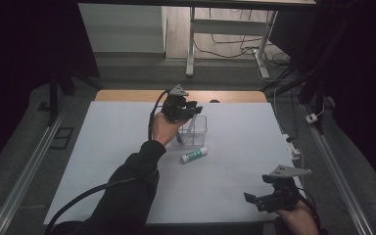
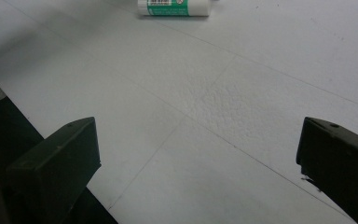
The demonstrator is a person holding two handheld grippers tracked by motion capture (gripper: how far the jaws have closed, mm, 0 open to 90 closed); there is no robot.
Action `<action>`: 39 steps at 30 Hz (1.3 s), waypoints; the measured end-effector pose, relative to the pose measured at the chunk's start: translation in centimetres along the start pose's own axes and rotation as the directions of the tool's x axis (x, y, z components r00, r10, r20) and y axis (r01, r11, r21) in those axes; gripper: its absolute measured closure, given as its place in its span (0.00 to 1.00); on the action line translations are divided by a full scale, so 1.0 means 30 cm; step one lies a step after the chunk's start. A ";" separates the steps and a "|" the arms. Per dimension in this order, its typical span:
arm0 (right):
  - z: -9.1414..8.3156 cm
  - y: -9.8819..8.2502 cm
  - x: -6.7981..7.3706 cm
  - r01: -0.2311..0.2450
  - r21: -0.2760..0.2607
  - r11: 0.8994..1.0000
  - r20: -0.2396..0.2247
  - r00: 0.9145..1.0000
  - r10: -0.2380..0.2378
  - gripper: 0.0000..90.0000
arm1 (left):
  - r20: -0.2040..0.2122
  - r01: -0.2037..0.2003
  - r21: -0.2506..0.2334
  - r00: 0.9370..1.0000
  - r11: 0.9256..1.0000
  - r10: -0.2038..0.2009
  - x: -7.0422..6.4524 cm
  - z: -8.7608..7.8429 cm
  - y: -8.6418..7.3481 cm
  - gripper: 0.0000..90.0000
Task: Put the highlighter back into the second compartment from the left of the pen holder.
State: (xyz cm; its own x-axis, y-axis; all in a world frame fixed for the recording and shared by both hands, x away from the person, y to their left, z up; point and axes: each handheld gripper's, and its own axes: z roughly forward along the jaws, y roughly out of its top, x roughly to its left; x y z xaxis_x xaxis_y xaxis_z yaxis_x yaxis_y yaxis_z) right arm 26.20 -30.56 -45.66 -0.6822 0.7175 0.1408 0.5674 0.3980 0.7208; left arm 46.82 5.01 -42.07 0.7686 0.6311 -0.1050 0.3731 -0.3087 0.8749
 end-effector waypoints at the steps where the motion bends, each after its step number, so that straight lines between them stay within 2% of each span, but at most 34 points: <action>1: 0.000 0.000 0.000 0.001 0.003 1.000 0.003 1.000 -0.001 0.00 | 0.007 0.001 0.001 1.000 1.000 -0.001 0.001 -0.007 0.002 0.67; 6: 0.000 0.000 0.001 0.002 0.003 1.000 0.006 1.000 -0.003 0.00 | 0.026 0.026 0.021 0.999 0.999 -0.027 -0.003 -0.041 0.011 0.58; 10: 0.000 0.001 0.001 0.001 0.003 1.000 0.007 1.000 -0.001 0.00 | 0.019 0.006 0.042 1.000 0.999 -0.007 -0.013 -0.062 0.015 0.49; 15: 0.001 0.001 0.001 0.000 0.004 1.000 0.007 1.000 0.000 0.00 | 0.045 0.003 0.054 0.999 0.999 -0.005 -0.026 -0.087 0.011 0.38; 22: 0.002 0.001 0.001 -0.001 0.002 1.000 0.004 1.000 0.001 0.00 | 0.052 -0.025 0.083 0.998 0.996 0.021 -0.050 -0.125 0.002 0.24; 27: 0.002 0.001 0.002 0.001 0.003 1.000 0.006 1.000 -0.001 0.00 | 0.078 -0.001 0.097 0.997 0.995 -0.006 -0.062 -0.148 -0.011 0.15; 35: 0.002 0.001 0.001 0.001 0.003 1.000 0.007 1.000 -0.001 0.00 | 0.119 -0.020 0.151 0.993 0.988 0.002 -0.098 -0.153 -0.043 0.02; 39: 0.002 0.001 0.002 0.001 0.003 1.000 0.008 1.000 -0.001 0.00 | 0.118 -0.043 0.172 0.993 0.984 0.022 -0.123 -0.148 -0.059 0.00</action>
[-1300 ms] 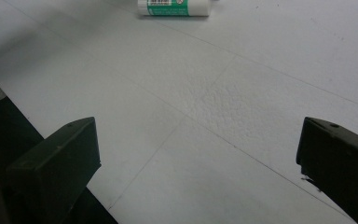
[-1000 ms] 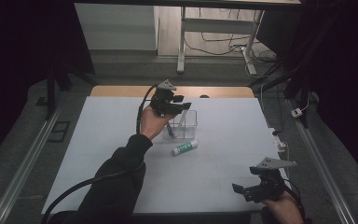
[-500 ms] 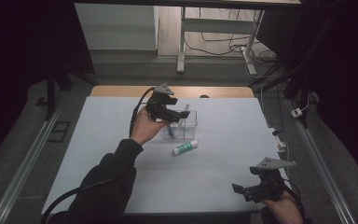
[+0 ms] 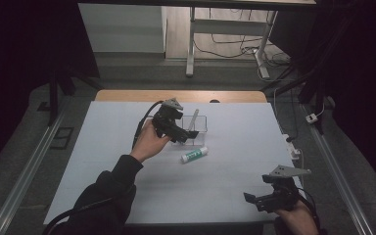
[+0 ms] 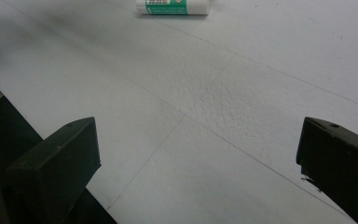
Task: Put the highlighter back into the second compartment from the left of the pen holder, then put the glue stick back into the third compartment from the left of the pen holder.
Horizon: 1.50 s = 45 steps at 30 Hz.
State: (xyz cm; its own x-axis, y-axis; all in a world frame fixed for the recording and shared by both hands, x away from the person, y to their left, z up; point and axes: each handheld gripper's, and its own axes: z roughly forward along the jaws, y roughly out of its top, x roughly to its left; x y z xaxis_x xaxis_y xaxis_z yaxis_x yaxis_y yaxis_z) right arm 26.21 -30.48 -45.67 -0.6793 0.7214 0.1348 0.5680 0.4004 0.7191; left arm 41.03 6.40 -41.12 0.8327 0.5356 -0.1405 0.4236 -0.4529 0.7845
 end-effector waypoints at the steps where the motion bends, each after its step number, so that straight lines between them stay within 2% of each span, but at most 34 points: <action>1: 0.000 0.000 0.000 0.000 0.000 1.000 0.000 1.000 0.000 0.00 | -0.003 -0.001 0.012 1.000 1.000 0.001 -0.006 0.002 -0.003 0.00; 5: 0.000 0.000 0.000 0.001 0.000 1.000 0.000 1.000 -0.001 0.00 | 0.006 -0.021 0.048 1.000 0.999 0.021 -0.026 0.017 -0.015 0.00; 8: 0.001 0.000 0.000 0.001 0.000 1.000 -0.001 1.000 -0.001 0.00 | 0.047 -0.065 0.044 0.997 0.997 0.063 -0.037 0.033 -0.031 0.00; 10: 0.000 0.000 0.000 0.000 0.001 1.000 0.000 1.000 0.000 0.00 | 0.090 -0.056 0.051 0.995 0.997 0.051 -0.039 0.047 -0.042 0.00; 12: -0.001 0.000 -0.001 -0.003 0.003 1.000 0.004 1.000 0.003 0.00 | 0.110 -0.047 0.057 0.993 0.997 0.040 -0.046 0.060 -0.053 0.00; 17: 0.001 0.001 0.000 -0.003 0.003 1.000 0.000 1.000 0.003 0.00 | 0.113 -0.061 0.090 0.992 0.994 0.051 -0.060 0.091 -0.076 0.00; 22: 0.000 0.000 0.000 -0.005 0.002 1.000 0.000 1.000 0.005 0.00 | 0.114 -0.057 0.109 0.993 0.992 0.045 -0.076 0.126 -0.092 0.00; 27: 0.000 0.000 -0.001 -0.003 0.002 1.000 -0.002 1.000 0.003 0.00 | 0.115 -0.061 0.164 0.993 0.985 0.042 -0.095 0.171 -0.105 0.00; 31: 0.000 0.000 -0.001 -0.003 0.002 1.000 -0.003 1.000 0.003 0.00 | 0.115 -0.057 0.189 0.993 0.980 0.036 -0.103 0.208 -0.120 0.00; 36: 0.000 0.000 -0.001 -0.003 0.002 1.000 -0.005 1.000 0.003 0.00 | 0.134 -0.049 0.212 0.991 0.976 0.021 -0.094 0.249 -0.140 0.01; 39: 0.000 0.000 -0.001 -0.002 0.003 1.000 -0.005 1.000 0.002 0.00 | 0.144 -0.066 0.230 0.989 0.971 0.033 -0.087 0.270 -0.149 0.01; 43: 0.001 0.000 -0.001 -0.002 0.005 1.000 -0.007 1.000 0.002 0.00 | 0.145 -0.068 0.253 0.989 0.965 0.032 -0.078 0.303 -0.151 0.01; 45: 0.001 0.000 -0.001 -0.002 0.005 1.000 -0.007 1.000 0.002 0.00 | 0.130 -0.069 0.264 0.991 0.962 0.035 -0.078 0.321 -0.149 0.01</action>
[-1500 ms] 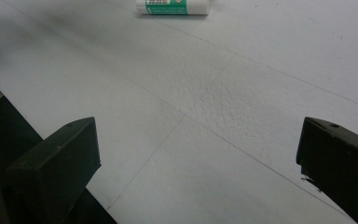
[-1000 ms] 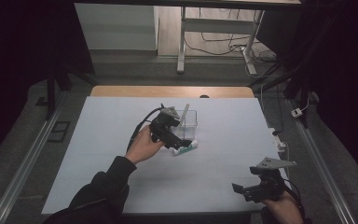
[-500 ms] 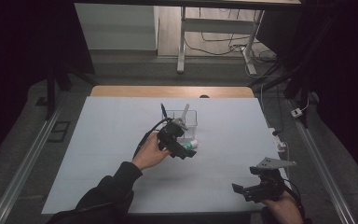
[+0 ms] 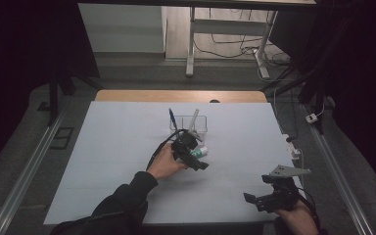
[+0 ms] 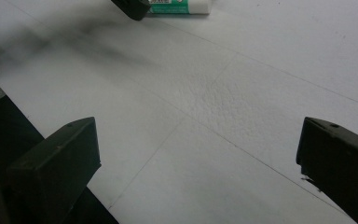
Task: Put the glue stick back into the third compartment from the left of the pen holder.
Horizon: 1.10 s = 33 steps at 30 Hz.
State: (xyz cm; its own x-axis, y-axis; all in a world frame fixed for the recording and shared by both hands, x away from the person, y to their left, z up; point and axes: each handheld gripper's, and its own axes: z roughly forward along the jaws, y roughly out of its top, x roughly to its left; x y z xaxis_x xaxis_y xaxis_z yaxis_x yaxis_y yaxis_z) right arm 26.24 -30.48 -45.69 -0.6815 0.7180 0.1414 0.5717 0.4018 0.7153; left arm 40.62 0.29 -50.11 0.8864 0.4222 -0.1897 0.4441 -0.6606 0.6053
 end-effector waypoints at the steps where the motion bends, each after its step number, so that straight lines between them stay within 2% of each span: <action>1: 0.000 0.000 0.000 0.001 -0.001 1.000 0.000 1.000 -0.001 0.00 | -0.002 -0.002 0.006 1.000 1.000 0.002 0.002 0.007 0.004 0.02; 4: -0.001 0.000 -0.001 0.000 0.001 1.000 0.000 1.000 0.000 0.00 | -0.008 -0.014 0.016 1.000 1.000 0.014 0.007 0.022 0.015 0.03; 8: 0.000 0.000 -0.001 0.000 0.001 1.000 -0.002 1.000 0.000 0.00 | -0.014 -0.008 0.033 1.000 0.999 0.008 0.017 0.044 0.028 0.04; 14: 0.000 0.000 -0.001 0.001 0.001 1.000 -0.004 1.000 -0.001 0.00 | -0.048 -0.035 0.085 0.998 0.996 0.039 0.018 0.076 0.040 0.12; 18: -0.001 0.000 -0.001 0.002 0.001 1.000 -0.005 1.000 -0.002 0.00 | -0.062 -0.023 0.095 0.998 0.995 0.028 0.022 0.086 0.048 0.20; 21: -0.001 0.000 -0.002 0.001 0.001 1.000 -0.006 1.000 -0.001 0.00 | -0.101 -0.030 0.104 0.994 0.994 0.040 0.022 0.080 0.049 0.32; 27: 0.000 0.000 -0.001 0.003 0.002 1.000 -0.006 1.000 -0.003 0.00 | -0.153 -0.047 0.122 0.986 0.991 0.066 0.016 0.066 0.062 0.56; 30: 0.000 0.000 0.000 0.003 0.001 1.000 -0.006 1.000 -0.003 0.00 | -0.188 -0.059 0.137 0.979 0.989 0.085 0.010 0.067 0.068 0.67; 33: 0.000 0.000 -0.001 0.003 0.001 1.000 -0.007 1.000 -0.003 0.00 | -0.199 -0.059 0.147 0.976 0.987 0.088 0.004 0.068 0.073 0.71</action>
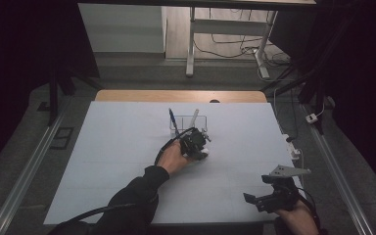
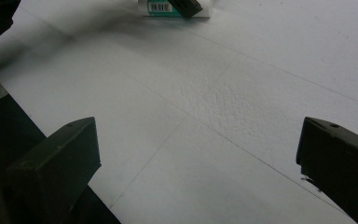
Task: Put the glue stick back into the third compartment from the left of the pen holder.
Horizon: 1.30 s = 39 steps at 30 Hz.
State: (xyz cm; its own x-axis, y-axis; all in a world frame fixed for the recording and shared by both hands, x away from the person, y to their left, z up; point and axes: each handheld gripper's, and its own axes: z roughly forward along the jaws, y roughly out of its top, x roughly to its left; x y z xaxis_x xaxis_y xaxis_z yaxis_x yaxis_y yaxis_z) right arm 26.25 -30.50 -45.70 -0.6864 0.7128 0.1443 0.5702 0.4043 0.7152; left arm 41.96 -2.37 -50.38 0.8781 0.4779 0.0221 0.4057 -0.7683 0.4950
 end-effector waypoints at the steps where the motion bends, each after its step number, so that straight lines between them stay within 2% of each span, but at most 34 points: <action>1: 0.000 0.000 0.000 0.000 0.000 1.000 0.000 1.000 0.000 0.00 | -0.004 0.002 0.002 1.000 1.000 -0.002 -0.002 0.000 0.001 0.71; 4: 0.000 0.000 0.000 0.000 0.000 1.000 0.000 1.000 0.000 0.00 | -0.001 0.021 0.000 1.000 1.000 -0.021 -0.002 -0.001 0.000 0.72; 7: 0.000 0.000 0.000 0.001 0.000 1.000 0.000 1.000 -0.001 0.00 | 0.032 0.048 -0.015 0.998 0.999 -0.048 0.005 -0.002 -0.005 0.72; 10: 0.000 0.000 0.000 0.000 -0.001 1.000 0.000 1.000 0.000 0.00 | 0.049 0.070 -0.051 0.997 0.996 -0.068 0.007 -0.012 -0.009 0.72; 13: 0.000 0.000 0.000 0.000 -0.001 1.000 0.000 1.000 0.000 0.00 | 0.079 0.094 -0.107 0.993 0.990 -0.086 0.008 -0.031 -0.008 0.72; 22: -0.001 0.000 0.000 0.001 -0.002 1.000 0.000 1.000 -0.001 0.00 | 0.111 0.063 -0.219 0.993 0.974 -0.039 0.003 -0.126 0.022 0.72; 28: -0.001 0.000 0.000 0.001 -0.001 1.000 0.000 1.000 -0.001 0.00 | 0.115 0.088 -0.309 0.992 0.947 -0.055 0.022 -0.193 0.038 0.72; 32: 0.000 0.000 0.001 0.001 -0.001 1.000 -0.001 1.000 -0.001 0.00 | 0.122 0.115 -0.351 0.990 0.929 -0.077 0.056 -0.232 0.040 0.72; 34: 0.000 0.000 0.000 0.002 0.000 1.000 0.000 1.000 -0.002 0.00 | 0.109 0.124 -0.369 0.990 0.921 -0.090 0.074 -0.251 0.041 0.72; 39: 0.000 0.000 0.000 0.001 0.000 1.000 0.000 1.000 -0.001 0.00 | 0.115 0.169 -0.425 0.985 0.889 -0.132 0.122 -0.295 0.043 0.72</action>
State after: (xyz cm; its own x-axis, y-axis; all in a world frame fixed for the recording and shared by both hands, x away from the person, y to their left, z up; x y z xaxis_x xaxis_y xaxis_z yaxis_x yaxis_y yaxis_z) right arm 26.24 -30.50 -45.70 -0.6868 0.7124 0.1441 0.5697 0.4046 0.7153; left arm 43.45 2.16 -41.99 0.8400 0.5232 -0.1435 0.4015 -0.4216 0.8131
